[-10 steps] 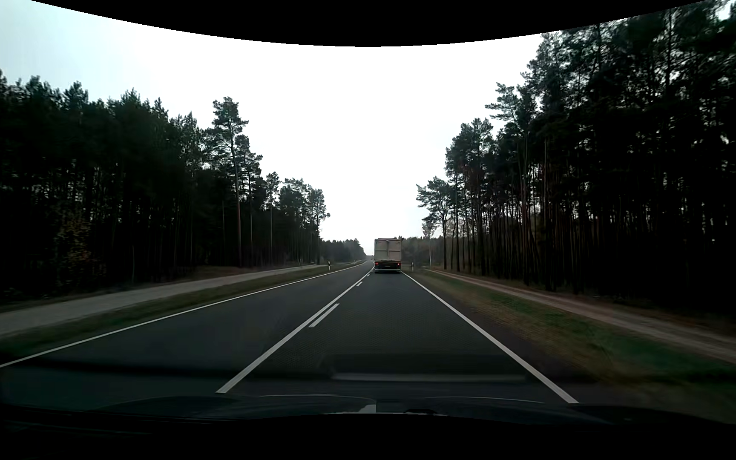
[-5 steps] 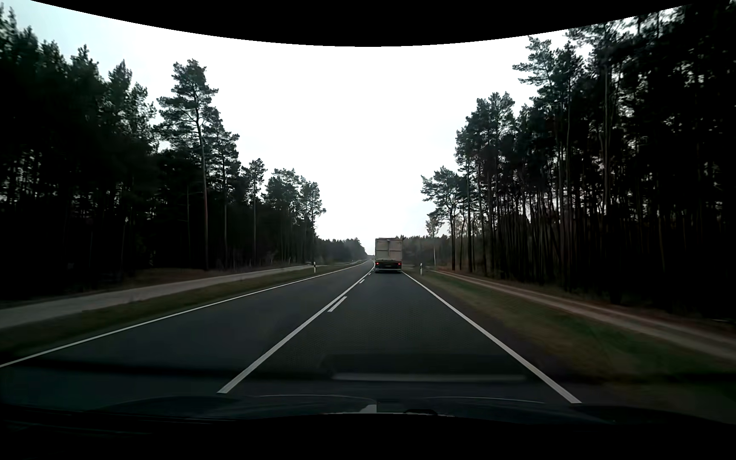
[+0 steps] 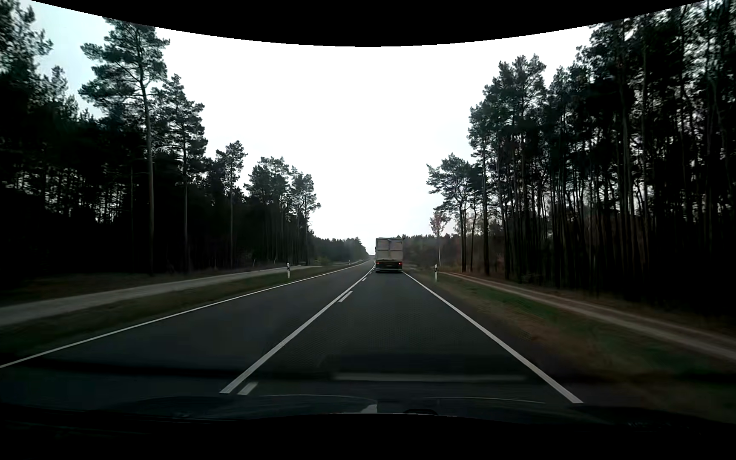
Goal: Follow the waypoints while adhering to traffic rules and regulations
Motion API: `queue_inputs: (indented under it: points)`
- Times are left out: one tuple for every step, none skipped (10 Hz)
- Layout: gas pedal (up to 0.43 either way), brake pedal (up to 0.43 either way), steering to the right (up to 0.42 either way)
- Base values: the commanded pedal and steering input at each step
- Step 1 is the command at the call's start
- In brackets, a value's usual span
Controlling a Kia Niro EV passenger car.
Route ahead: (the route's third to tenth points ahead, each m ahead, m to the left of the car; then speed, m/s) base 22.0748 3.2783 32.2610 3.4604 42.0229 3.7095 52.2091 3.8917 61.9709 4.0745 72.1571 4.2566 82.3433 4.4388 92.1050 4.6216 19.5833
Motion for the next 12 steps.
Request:
queue_inputs:
  points:
    - [0.209, 0.000, 0.000]
    - [0.209, 0.000, 0.000]
    - [0.209, 0.000, 0.000]
    - [0.209, 0.000, 0.000]
    - [0.209, 0.000, 0.000]
    - [0.220, 0.000, 0.000]
    - [0.220, 0.000, 0.000]
    - [0.220, 0.000, 0.000]
    - [0.220, 0.000, 0.000]
    - [0.220, 0.000, 0.000]
    - [0.220, 0.000, 0.000]
    - [0.220, 0.000, 0.000]
